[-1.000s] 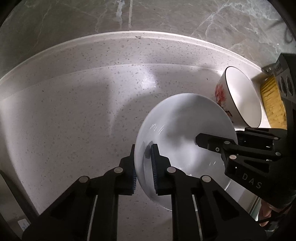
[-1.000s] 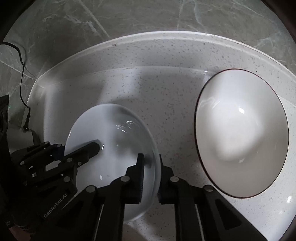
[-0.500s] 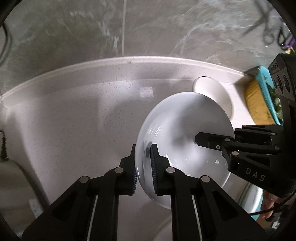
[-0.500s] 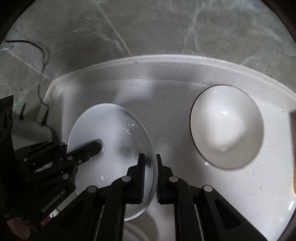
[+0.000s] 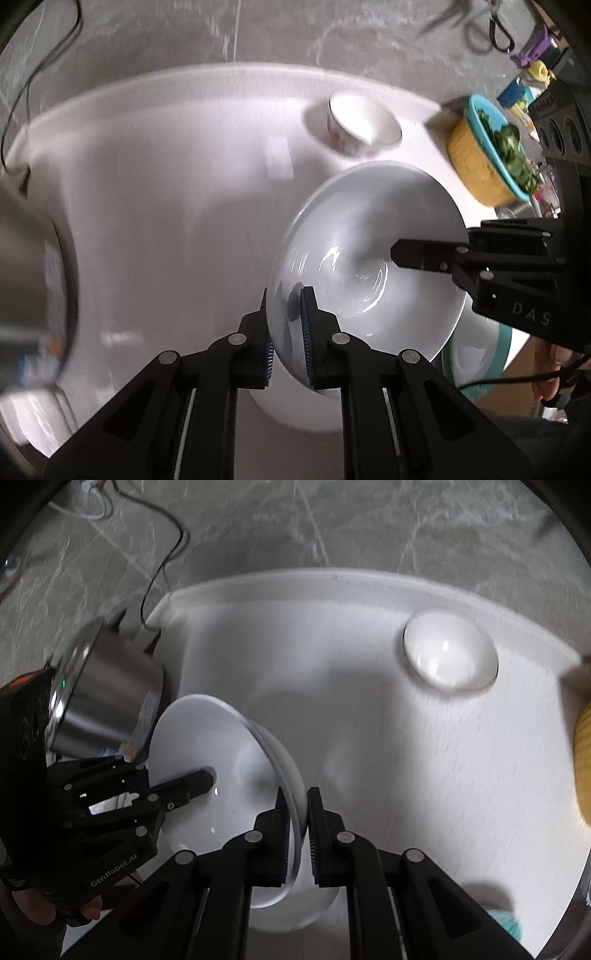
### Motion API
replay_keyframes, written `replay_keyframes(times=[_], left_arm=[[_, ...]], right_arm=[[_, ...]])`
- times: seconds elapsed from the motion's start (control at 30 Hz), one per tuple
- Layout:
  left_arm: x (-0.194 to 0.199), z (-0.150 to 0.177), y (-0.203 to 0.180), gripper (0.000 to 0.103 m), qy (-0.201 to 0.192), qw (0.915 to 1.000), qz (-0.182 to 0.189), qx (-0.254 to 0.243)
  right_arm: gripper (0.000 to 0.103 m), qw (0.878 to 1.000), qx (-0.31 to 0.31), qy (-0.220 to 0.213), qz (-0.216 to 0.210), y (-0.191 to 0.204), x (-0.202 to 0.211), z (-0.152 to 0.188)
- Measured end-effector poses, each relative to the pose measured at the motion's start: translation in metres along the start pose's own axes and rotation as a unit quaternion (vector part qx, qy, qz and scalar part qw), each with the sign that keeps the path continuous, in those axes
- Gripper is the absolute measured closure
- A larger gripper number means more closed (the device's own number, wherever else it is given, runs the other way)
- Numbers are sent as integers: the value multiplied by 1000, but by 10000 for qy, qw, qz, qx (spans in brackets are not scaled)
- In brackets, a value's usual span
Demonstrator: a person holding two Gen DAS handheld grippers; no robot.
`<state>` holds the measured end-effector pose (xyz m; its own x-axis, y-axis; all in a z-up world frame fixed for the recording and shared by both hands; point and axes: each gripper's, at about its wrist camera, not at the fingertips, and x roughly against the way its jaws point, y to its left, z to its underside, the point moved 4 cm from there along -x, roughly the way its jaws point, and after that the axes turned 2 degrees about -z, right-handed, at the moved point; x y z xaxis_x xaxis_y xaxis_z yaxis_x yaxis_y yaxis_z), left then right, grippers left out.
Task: Organize plates and bowls
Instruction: 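Carry the smaller white bowl and lower it into the large white bowl, then open the left gripper and pull it back from the bowls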
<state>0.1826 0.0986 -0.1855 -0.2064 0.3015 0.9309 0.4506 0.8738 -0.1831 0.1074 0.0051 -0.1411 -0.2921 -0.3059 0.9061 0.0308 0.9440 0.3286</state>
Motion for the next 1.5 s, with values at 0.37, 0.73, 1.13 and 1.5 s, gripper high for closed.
replay_keyframes(times=[0.37, 0.73, 1.13, 1.5], left_arm=[[-48, 59, -14, 91, 276, 9987, -414, -72], [-66, 56, -9, 87, 318, 9960, -798, -260], [-70, 59, -24, 43, 46, 9988, -458, -192], [-50, 55, -15, 41, -215, 9993, -295, 100]], right_arm=[[92, 9987, -137, 466, 158, -9, -52, 45], [91, 9980, 51, 567, 289, -9, -64, 49], [87, 9983, 155, 466, 314, -2, -65, 52], [71, 9998, -80, 185, 4, -8, -49, 50]])
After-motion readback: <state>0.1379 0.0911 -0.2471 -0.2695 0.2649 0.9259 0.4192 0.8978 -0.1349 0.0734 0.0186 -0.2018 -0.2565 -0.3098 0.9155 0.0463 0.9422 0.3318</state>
